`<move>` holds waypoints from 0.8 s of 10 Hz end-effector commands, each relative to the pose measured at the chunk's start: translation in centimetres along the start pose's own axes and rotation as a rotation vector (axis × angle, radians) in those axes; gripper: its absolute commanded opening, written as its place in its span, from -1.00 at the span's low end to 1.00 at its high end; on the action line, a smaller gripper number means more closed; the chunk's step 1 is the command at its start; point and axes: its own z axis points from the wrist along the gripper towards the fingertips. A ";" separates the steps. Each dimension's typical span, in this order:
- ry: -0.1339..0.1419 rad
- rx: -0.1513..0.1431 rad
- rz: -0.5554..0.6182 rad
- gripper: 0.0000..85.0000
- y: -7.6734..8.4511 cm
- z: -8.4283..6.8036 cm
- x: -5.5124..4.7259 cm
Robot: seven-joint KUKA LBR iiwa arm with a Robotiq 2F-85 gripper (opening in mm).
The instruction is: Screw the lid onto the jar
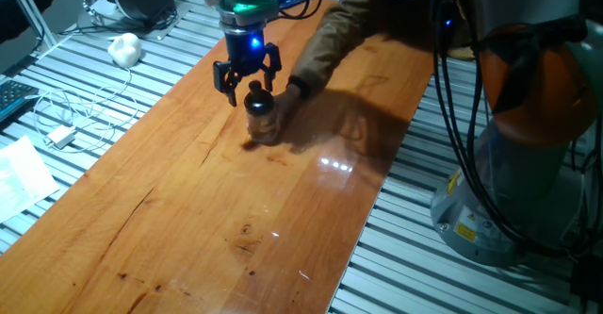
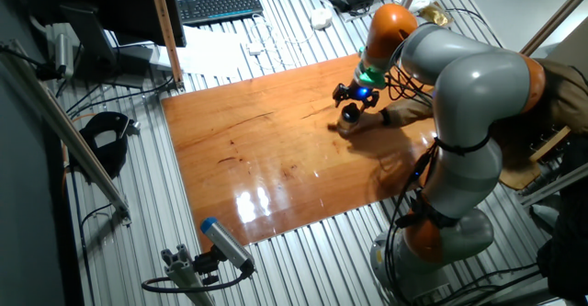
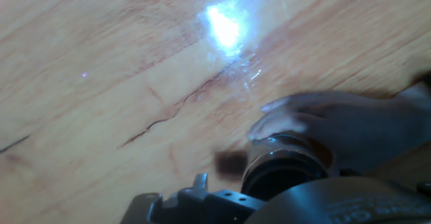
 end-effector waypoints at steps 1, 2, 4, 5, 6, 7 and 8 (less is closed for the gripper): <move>0.018 0.001 -0.021 1.00 0.2 -0.9 -0.3; 0.038 0.005 -0.063 1.00 0.7 -2.0 -0.8; 0.059 0.040 -0.184 0.60 2.1 -4.1 -1.8; 0.068 0.037 -0.247 0.60 2.6 -4.9 -2.1; 0.083 0.046 -0.323 0.20 3.2 -5.3 -2.1; 0.083 0.055 -0.377 -0.20 3.7 -5.7 -1.8; 0.087 0.042 -0.422 -0.60 4.2 -6.3 -1.4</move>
